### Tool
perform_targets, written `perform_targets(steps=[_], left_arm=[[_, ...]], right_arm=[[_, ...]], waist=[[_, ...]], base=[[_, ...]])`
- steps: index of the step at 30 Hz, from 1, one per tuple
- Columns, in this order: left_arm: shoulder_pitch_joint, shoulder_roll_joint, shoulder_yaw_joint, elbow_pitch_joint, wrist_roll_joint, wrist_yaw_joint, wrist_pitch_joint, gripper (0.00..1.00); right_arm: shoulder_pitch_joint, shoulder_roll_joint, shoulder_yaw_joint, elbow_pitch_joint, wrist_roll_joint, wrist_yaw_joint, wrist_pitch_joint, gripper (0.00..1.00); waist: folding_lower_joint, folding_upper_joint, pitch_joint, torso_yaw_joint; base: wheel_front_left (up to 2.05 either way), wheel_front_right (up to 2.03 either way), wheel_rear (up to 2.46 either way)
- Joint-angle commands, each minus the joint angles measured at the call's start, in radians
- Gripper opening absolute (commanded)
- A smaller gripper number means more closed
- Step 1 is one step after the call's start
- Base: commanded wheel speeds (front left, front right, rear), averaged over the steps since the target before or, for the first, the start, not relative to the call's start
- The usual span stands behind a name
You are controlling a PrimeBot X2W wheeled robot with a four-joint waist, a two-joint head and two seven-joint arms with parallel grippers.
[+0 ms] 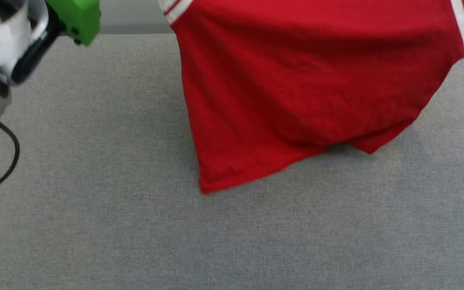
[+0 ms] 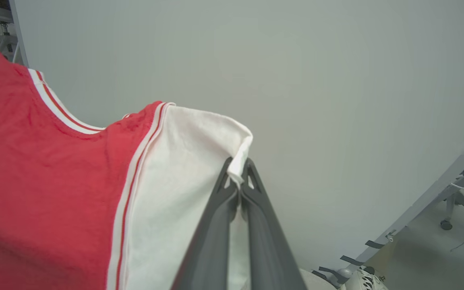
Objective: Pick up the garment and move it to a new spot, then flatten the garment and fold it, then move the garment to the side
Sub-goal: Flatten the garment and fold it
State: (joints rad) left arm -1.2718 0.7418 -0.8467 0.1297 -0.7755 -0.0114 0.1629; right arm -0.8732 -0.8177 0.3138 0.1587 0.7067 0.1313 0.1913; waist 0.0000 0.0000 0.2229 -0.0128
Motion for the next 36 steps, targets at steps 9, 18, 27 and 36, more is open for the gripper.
perform_targets(steps=[9,18,27,36], left_arm=[[-0.265,-0.112,0.061,0.155,0.022,-0.022,-0.031,0.0],[-0.536,-0.218,0.07,0.391,0.136,-0.046,-0.163,0.0],[-0.698,-0.267,0.075,0.634,0.151,-0.09,-0.256,0.0],[-0.627,-0.298,0.033,0.772,0.131,-0.113,-0.351,0.0]], right_arm=[[-0.354,0.083,0.063,0.107,-0.112,-0.001,0.05,0.0],[-0.699,0.161,0.132,0.317,-0.194,-0.001,-0.032,0.0],[-0.934,0.226,0.206,0.526,-0.218,-0.001,-0.13,0.0],[-0.922,0.268,0.329,0.644,-0.153,-0.001,-0.225,0.0]], waist=[[0.0,0.0,0.168,-0.018],[0.0,0.0,0.269,-0.026],[0.0,0.0,0.324,-0.042],[0.0,0.0,0.353,-0.039]], base=[[0.0,0.0,0.0],[0.0,0.0,0.0],[0.0,0.0,0.0],[0.0,0.0,0.0]])
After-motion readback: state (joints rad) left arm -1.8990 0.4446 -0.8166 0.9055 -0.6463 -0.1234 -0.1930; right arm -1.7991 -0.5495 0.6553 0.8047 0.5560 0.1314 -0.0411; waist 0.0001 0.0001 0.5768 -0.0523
